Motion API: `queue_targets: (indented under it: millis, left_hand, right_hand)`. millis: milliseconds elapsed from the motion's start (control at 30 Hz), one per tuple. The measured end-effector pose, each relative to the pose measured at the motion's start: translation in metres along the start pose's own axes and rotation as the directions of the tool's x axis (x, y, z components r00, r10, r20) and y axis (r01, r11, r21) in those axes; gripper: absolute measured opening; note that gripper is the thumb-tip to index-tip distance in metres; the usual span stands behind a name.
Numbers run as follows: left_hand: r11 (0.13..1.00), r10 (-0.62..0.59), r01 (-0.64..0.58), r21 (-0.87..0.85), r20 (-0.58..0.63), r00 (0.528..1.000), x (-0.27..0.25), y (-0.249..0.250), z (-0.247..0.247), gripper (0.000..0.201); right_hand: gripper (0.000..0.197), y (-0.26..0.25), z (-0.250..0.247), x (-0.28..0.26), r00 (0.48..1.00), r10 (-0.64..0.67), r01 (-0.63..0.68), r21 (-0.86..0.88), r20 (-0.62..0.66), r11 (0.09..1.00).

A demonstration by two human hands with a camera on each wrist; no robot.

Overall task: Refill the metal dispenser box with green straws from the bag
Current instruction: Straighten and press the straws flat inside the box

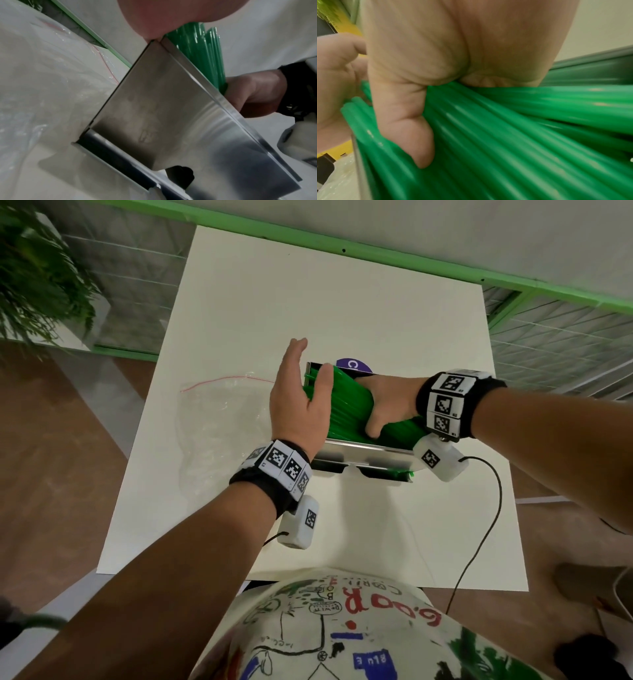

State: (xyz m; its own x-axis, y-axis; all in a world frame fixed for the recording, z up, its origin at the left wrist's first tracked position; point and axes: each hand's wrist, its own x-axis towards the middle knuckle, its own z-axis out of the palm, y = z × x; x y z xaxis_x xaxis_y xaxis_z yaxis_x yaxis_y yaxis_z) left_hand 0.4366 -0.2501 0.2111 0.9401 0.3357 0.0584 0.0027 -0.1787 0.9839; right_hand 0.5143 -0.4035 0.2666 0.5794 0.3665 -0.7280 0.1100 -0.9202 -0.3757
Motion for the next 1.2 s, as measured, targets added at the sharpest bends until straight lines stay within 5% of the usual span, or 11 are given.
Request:
queue_targets:
  millis: [133, 267, 400, 533, 667, 900, 1200]
  left_hand:
    - [0.995, -0.033, 0.029, -0.1, -0.041, 0.999, 0.008, -0.001, -0.003, 0.053]
    - [0.991, 0.046, -0.053, -0.12, -0.064, 0.997, 0.01, 0.005, -0.001, 0.053]
    - [0.999, 0.043, -0.042, -0.017, 0.074, 0.996, 0.006, 0.009, 0.003, 0.053]
    - [0.993, 0.006, -0.035, 0.111, 0.253, 0.967, 0.0, 0.01, 0.002, 0.057]
    - [1.0, 0.024, -0.023, -0.007, 0.17, 0.985, 0.007, 0.01, -0.008, 0.057]
    - [0.995, -0.091, 0.094, -0.013, 0.131, 0.987, -0.004, -0.007, -0.015, 0.067]
    - [0.989, -0.023, -0.017, 0.149, 0.265, 0.964, -0.01, -0.007, -0.005, 0.065]
  right_hand:
    - [0.053, 0.002, -0.011, -0.015, 0.999, -0.033, 0.034, 0.022, -0.037, 0.999]
    - [0.06, 0.007, -0.01, -0.027, 0.989, -0.078, 0.078, -0.003, -0.123, 0.997]
    - [0.078, 0.008, 0.004, -0.021, 0.983, -0.097, 0.079, -0.118, -0.154, 0.99]
    - [0.073, 0.004, 0.004, -0.016, 0.988, -0.089, 0.073, -0.132, -0.125, 0.989]
    - [0.075, 0.005, 0.004, -0.017, 0.958, -0.135, 0.134, -0.018, -0.253, 0.991]
    - [0.103, 0.019, 0.012, -0.015, 0.986, -0.055, 0.055, -0.002, -0.159, 0.998]
    - [0.074, 0.003, 0.012, -0.003, 0.992, -0.077, 0.074, -0.034, -0.099, 0.997]
